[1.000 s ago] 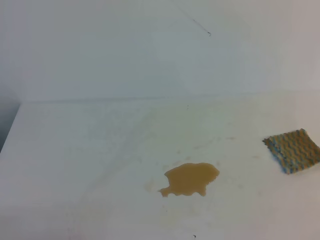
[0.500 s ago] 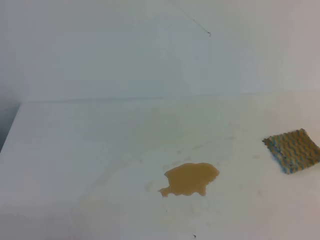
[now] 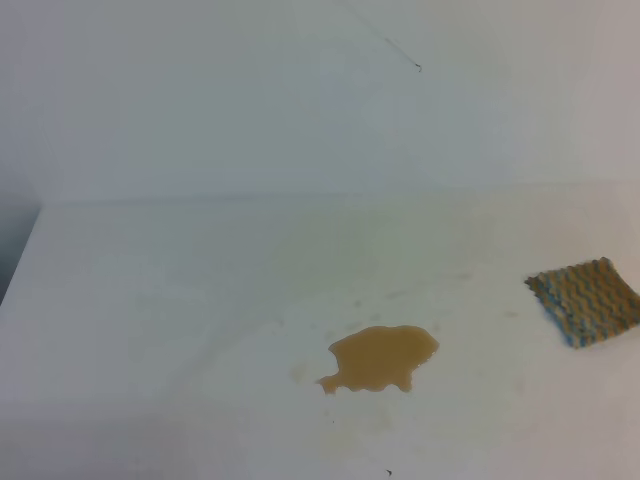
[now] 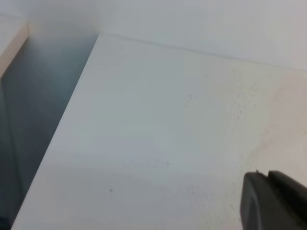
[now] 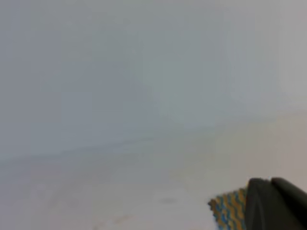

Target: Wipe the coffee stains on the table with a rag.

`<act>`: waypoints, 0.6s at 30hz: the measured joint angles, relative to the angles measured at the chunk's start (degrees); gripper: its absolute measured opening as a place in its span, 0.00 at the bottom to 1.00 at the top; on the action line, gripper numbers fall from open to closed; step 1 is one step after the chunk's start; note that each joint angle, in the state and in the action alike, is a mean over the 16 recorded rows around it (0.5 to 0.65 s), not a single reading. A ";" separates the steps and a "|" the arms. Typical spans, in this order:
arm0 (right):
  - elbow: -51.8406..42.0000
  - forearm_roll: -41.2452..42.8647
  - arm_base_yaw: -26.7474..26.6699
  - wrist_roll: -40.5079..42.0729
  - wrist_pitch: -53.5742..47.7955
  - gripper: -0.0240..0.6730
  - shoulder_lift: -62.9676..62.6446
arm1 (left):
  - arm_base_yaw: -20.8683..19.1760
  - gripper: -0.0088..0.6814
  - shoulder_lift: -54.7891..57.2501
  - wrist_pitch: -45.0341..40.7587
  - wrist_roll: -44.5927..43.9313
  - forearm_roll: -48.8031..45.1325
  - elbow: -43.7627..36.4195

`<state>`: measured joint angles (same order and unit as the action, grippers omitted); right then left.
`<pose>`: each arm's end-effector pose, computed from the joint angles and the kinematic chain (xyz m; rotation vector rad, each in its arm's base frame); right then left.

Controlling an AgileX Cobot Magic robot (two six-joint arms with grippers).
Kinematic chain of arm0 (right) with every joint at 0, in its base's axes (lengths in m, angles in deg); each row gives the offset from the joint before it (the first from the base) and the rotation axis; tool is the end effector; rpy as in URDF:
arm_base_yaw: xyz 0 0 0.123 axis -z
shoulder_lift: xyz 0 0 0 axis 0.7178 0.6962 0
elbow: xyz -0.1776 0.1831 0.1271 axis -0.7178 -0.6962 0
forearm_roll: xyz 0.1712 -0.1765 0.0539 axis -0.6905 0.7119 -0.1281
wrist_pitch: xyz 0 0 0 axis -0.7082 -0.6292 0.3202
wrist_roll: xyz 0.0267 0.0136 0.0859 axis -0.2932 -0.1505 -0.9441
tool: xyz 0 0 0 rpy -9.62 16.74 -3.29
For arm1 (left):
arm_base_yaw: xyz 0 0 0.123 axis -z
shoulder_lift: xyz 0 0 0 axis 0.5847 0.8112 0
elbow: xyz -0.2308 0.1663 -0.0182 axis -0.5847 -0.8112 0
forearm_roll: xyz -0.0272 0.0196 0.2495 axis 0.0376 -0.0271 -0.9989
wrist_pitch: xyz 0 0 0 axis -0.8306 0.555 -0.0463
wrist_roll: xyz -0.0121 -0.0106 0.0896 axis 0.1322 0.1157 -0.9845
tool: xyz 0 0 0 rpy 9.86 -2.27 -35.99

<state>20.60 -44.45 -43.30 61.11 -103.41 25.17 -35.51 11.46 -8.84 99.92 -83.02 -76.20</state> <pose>0.1567 0.0101 0.3488 0.0772 1.9353 0.2643 0.0539 -0.0029 0.1838 -0.2426 1.7988 -0.2376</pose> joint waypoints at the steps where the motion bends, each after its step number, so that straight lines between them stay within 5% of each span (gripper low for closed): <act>1: 0.22 -0.65 0.00 1.26 -0.20 0.03 0.86 | 0.00 0.01 0.00 0.00 0.00 0.00 0.00; 18: 10.89 -5.11 0.00 15.45 -14.99 0.03 23.55 | 0.00 0.01 0.00 0.00 0.00 0.00 0.00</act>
<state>31.50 -49.57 -43.30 76.56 -118.41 48.72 -35.51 11.46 -8.84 99.92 -83.02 -76.20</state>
